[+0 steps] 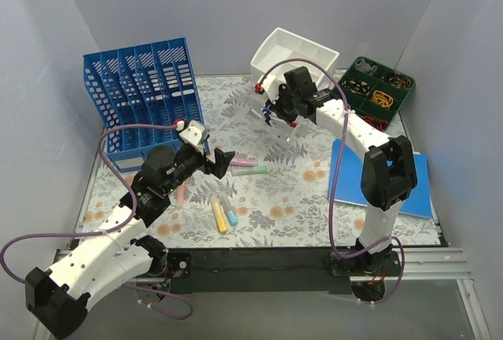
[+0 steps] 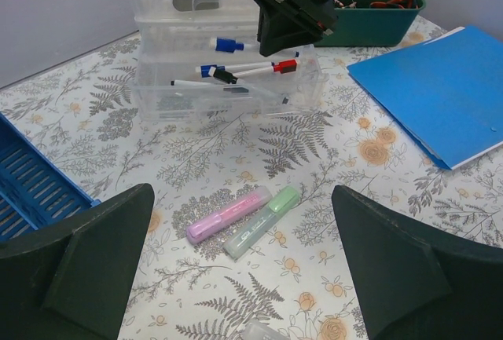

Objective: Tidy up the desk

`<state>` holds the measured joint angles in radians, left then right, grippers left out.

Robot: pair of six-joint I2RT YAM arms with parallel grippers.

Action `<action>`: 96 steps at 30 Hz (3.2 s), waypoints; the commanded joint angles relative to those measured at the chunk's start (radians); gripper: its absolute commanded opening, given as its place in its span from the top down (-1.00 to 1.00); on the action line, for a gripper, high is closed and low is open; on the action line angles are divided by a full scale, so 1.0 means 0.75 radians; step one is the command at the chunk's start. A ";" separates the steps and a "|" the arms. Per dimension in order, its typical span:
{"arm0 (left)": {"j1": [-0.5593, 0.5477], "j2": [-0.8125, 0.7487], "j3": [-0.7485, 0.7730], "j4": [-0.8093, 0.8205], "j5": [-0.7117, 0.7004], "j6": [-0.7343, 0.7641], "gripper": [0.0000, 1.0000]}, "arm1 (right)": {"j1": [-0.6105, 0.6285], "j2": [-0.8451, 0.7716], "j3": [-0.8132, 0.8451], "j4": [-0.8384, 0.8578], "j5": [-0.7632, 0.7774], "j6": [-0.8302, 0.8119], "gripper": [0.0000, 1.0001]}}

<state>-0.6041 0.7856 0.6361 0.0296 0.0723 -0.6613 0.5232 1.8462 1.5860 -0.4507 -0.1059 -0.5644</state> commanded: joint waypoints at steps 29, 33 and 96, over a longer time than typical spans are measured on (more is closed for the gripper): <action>0.008 0.605 0.107 0.388 0.333 -0.838 0.73 | -0.211 -0.050 0.477 -0.062 -0.358 0.263 -0.02; 0.008 0.777 0.187 0.423 0.280 -0.904 0.79 | -0.237 -0.017 0.495 -0.078 -0.421 0.282 0.00; 0.045 1.718 1.022 0.703 -0.017 -1.035 0.48 | -0.219 0.275 0.636 -0.268 -0.458 0.194 0.97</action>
<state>-0.5777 2.2227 1.5291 0.4362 0.0910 -1.4322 0.3359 2.0346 2.0403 -0.5556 -0.4168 -0.4362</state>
